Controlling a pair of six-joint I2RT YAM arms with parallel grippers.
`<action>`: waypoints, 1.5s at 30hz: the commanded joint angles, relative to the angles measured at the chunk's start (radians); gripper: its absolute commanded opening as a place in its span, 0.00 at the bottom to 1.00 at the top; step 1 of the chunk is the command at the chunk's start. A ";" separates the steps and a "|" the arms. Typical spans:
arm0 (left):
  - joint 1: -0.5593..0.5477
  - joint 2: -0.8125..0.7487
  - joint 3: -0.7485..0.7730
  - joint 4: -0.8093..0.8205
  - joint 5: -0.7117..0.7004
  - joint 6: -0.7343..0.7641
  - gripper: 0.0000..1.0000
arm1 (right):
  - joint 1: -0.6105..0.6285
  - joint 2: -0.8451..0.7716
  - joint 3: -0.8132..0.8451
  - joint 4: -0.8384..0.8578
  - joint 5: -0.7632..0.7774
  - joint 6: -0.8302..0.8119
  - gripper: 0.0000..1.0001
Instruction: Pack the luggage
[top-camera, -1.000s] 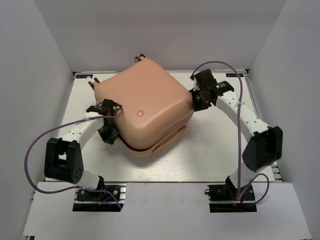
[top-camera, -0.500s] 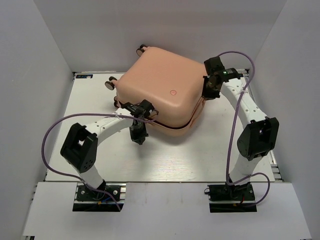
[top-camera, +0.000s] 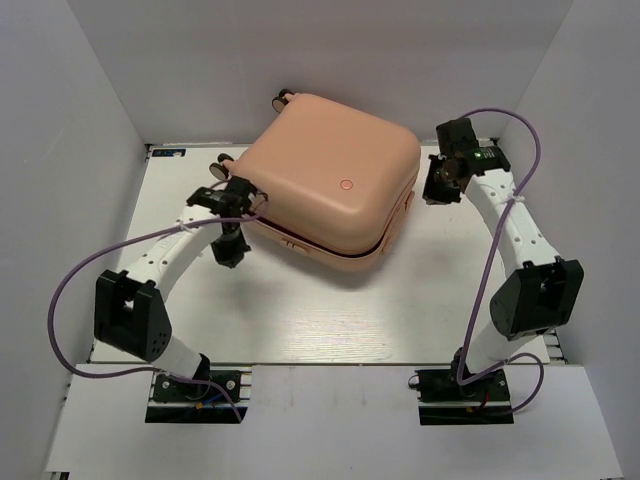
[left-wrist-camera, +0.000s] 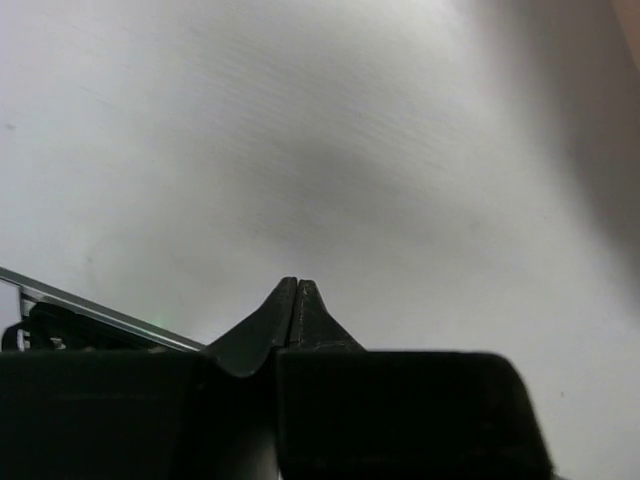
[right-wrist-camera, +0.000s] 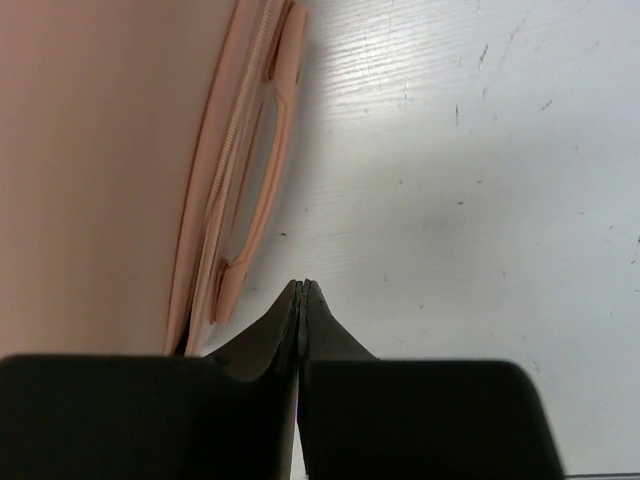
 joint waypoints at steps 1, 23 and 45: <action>0.087 -0.042 0.063 -0.027 -0.073 0.062 0.11 | -0.028 -0.058 -0.062 0.063 -0.071 -0.015 0.00; 0.576 0.306 0.298 0.455 0.341 0.335 0.14 | -0.102 -0.184 -0.394 0.336 -0.291 -0.045 0.18; 0.545 0.348 0.214 0.433 0.367 0.289 0.19 | -0.129 0.115 -0.271 0.461 -0.456 0.072 0.49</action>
